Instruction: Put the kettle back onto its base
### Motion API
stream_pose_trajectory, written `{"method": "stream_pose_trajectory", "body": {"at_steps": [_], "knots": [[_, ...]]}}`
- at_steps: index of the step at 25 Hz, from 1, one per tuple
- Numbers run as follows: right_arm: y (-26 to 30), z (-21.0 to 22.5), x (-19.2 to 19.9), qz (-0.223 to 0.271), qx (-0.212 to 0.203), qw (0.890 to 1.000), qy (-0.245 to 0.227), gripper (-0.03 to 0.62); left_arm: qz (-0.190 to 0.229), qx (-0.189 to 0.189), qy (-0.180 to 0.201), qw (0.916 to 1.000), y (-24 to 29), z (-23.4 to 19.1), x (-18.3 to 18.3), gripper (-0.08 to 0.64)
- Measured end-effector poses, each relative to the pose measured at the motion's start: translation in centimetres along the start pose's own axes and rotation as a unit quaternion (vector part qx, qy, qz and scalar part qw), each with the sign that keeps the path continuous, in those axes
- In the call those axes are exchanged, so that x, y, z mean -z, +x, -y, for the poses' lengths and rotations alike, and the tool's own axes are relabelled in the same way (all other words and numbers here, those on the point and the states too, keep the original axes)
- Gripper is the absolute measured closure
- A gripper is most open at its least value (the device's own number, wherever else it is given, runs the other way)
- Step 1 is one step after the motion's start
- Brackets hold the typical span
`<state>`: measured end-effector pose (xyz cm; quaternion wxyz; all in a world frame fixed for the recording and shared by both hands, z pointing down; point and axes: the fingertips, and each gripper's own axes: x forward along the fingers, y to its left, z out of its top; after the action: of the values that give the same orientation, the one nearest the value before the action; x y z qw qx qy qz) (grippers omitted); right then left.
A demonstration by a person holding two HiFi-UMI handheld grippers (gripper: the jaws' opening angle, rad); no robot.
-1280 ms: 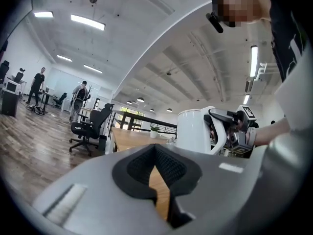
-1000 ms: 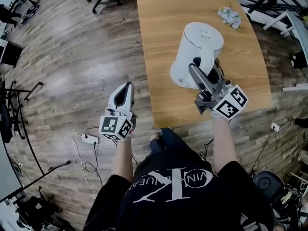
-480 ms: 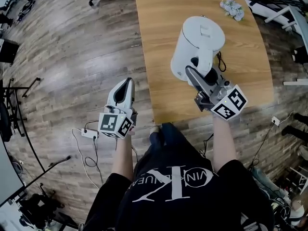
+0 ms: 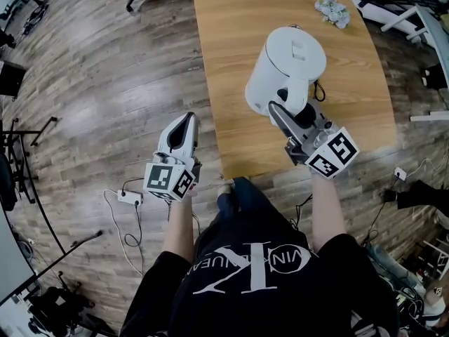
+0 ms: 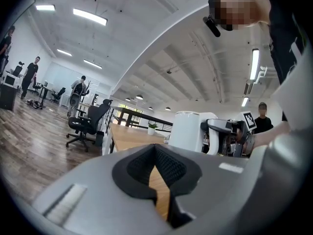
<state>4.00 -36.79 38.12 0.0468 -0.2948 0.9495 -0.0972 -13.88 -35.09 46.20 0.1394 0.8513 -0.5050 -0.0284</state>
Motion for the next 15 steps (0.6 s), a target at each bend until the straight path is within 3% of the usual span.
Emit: {"method": "stream_pose_trajectory", "body": {"at_steps": [6,15], "knots": [[-0.6,-0.9,0.3,-0.006,0.005,1.000,-0.003,0.449,0.002,0.002,0.001,1.0000,-0.5,0.4,0.1,0.549],[0.1,-1.7,1.1,-0.017,0.056,0.998,-0.008,0.451,0.004,0.005,-0.003,1.0000,-0.8,0.9,0.0,0.549]]}}
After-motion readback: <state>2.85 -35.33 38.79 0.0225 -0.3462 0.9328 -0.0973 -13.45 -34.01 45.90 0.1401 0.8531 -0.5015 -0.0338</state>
